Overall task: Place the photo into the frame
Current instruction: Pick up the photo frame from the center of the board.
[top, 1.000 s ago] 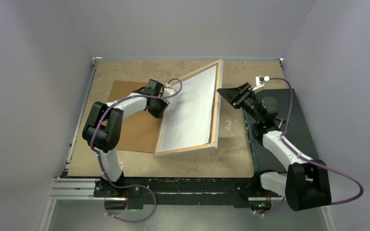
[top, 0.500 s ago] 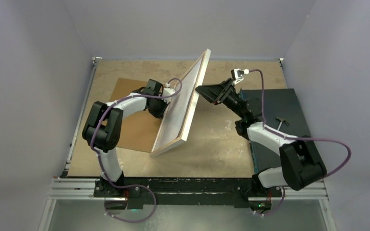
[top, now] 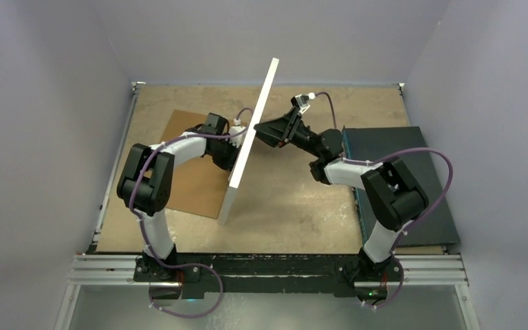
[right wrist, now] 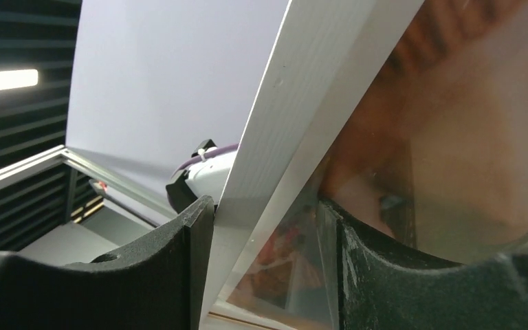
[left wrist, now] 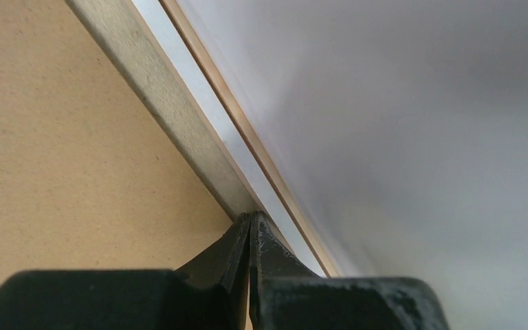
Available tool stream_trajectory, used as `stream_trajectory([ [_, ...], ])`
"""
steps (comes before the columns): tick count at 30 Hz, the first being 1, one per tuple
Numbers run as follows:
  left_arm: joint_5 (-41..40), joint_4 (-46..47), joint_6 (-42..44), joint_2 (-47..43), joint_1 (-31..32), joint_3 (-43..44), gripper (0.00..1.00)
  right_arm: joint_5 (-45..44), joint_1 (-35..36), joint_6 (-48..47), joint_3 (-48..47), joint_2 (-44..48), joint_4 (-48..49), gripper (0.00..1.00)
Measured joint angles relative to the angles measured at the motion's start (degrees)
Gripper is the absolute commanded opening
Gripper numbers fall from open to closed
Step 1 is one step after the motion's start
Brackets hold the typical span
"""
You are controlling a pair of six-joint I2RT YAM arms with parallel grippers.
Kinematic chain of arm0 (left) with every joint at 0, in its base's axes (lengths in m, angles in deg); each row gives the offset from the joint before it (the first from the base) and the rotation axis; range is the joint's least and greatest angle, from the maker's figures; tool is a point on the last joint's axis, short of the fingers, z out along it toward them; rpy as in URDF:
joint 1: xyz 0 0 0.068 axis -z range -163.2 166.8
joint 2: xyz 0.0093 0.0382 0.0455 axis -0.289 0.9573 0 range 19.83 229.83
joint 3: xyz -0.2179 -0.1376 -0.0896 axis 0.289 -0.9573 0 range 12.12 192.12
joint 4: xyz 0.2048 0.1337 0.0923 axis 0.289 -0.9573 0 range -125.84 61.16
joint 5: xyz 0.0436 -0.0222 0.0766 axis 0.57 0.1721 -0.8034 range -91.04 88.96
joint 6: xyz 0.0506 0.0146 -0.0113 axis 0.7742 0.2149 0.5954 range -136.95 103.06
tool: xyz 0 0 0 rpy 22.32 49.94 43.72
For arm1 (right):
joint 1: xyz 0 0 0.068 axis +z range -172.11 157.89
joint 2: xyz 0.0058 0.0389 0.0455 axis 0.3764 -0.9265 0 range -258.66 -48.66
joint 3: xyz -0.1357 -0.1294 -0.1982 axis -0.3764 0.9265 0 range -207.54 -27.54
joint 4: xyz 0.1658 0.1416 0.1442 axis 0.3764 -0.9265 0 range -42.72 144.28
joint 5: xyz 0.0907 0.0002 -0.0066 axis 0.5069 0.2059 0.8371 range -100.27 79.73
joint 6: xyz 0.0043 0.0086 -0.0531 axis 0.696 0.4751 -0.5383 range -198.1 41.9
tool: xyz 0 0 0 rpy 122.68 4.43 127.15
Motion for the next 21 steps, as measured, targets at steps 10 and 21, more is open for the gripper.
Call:
stream_trajectory([
  [10, 0.2, -2.6, -2.5, -0.7, -2.2, 0.6, 0.00, 0.5, 0.1, -7.8, -1.8, 6.1, -16.8, 0.72],
  [21, -1.4, -3.0, -5.5, -10.5, -4.0, 5.4, 0.00, -0.3, 0.1, -18.6, -7.0, 11.0, -38.0, 0.75],
])
